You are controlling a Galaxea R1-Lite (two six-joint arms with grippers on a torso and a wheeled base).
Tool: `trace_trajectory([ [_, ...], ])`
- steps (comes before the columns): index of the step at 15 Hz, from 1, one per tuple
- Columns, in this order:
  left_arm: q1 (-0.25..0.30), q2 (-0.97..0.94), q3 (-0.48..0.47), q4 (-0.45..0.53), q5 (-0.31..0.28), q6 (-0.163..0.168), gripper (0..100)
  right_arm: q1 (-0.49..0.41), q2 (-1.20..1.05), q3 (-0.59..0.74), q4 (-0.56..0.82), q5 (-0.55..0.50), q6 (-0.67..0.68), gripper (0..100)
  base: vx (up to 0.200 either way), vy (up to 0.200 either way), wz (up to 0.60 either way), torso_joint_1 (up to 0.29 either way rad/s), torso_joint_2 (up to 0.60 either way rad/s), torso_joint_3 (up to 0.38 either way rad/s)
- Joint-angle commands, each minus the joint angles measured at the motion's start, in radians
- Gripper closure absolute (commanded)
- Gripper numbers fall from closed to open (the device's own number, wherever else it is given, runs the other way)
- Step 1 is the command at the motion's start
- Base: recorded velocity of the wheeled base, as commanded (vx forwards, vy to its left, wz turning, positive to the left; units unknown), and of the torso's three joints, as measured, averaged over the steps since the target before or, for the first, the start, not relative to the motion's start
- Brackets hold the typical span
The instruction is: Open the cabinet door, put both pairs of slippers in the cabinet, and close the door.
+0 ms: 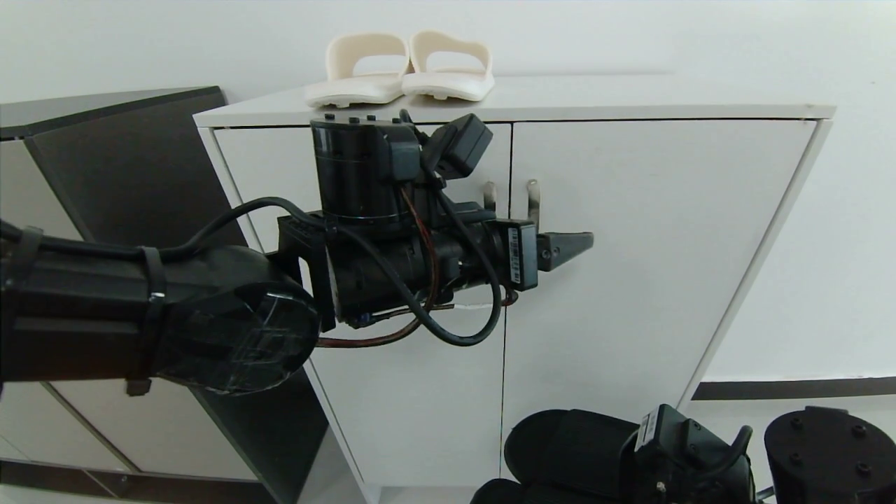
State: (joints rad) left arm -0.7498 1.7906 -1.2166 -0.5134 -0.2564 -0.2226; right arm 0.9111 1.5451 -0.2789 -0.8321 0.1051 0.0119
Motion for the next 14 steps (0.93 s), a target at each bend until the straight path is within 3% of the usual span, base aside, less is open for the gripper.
trace_trajectory([
  [1, -0.003, -0.005, 0.003, 0.000, -0.004, -0.001, 100, 0.003, -0.007, 0.021, -0.001, 0.027, 0.000, 100, 0.000, 0.000, 0.00, 0.000, 0.00, 0.000],
  [5, -0.046, -0.082, 0.089, 0.000, -0.009, 0.000, 100, 0.005, -0.102, 0.112, -0.005, 0.220, -0.052, 100, 0.000, 0.000, 0.00, 0.000, 0.00, 0.000],
  [8, -0.108, -0.149, 0.154, 0.000, -0.001, 0.000, 100, 0.005, -0.099, 0.119, -0.005, 0.229, -0.072, 100, 0.000, 0.000, 0.00, 0.000, 0.00, 0.000],
  [14, -0.132, -0.281, 0.267, 0.001, 0.023, 0.000, 100, 0.002, -0.083, 0.118, -0.005, 0.225, -0.073, 100, 0.000, 0.000, 0.00, 0.000, 0.00, 0.000],
])
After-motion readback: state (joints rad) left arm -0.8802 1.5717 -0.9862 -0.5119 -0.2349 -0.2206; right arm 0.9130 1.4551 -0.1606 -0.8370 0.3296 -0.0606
